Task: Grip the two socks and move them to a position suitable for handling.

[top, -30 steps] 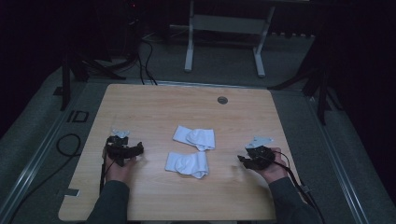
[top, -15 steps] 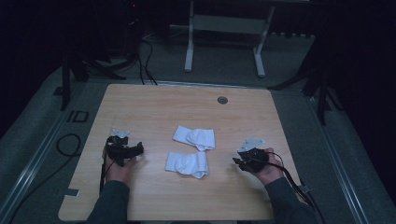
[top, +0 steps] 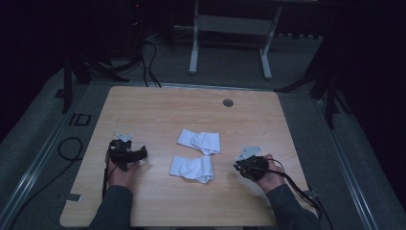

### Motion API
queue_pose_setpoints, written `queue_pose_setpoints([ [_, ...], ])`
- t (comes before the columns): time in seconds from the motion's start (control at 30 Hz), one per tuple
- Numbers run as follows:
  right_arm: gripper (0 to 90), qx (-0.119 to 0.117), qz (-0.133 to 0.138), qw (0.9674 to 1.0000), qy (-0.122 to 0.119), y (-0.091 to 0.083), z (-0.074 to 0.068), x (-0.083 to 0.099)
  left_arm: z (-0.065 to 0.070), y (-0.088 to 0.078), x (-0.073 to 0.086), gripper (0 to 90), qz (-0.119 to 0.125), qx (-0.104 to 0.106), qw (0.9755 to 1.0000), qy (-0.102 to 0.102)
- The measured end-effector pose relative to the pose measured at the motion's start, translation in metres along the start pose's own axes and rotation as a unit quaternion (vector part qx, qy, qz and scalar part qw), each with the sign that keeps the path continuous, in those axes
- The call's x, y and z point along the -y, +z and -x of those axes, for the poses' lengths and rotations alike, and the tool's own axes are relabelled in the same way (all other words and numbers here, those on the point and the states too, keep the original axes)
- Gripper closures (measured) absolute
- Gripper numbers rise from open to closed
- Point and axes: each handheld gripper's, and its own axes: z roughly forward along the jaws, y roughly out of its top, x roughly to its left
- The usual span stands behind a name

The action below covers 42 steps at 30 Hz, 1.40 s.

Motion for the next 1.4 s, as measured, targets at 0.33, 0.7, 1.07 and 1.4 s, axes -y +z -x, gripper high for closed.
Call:
queue_pose_setpoints([
  [0.33, 88.9, -0.006, 0.002, 0.9998, -0.020, 0.001, -0.007, -0.014, 0.000, 0.000, 0.000, 14.9, 0.000, 0.001, 1.0000, 0.001],
  [0.7, 89.8, -0.032, 0.001, 0.9986, -0.041, 0.017, -0.018, -0.034, 0.001, 0.000, 0.000, 14.9, 0.001, 0.002, 1.0000, 0.000],
  [1.07, 89.8, -0.052, 0.003, 0.9973, -0.053, 0.035, -0.031, -0.048, 0.001, 0.000, 0.000, 14.9, 0.001, 0.001, 1.0000, 0.001],
  [1.4, 89.8, -0.071, -0.022, 0.9950, -0.066, 0.055, -0.044, -0.050, 0.001, 0.000, 0.000, 14.9, 0.001, 0.002, 1.0000, 0.000],
])
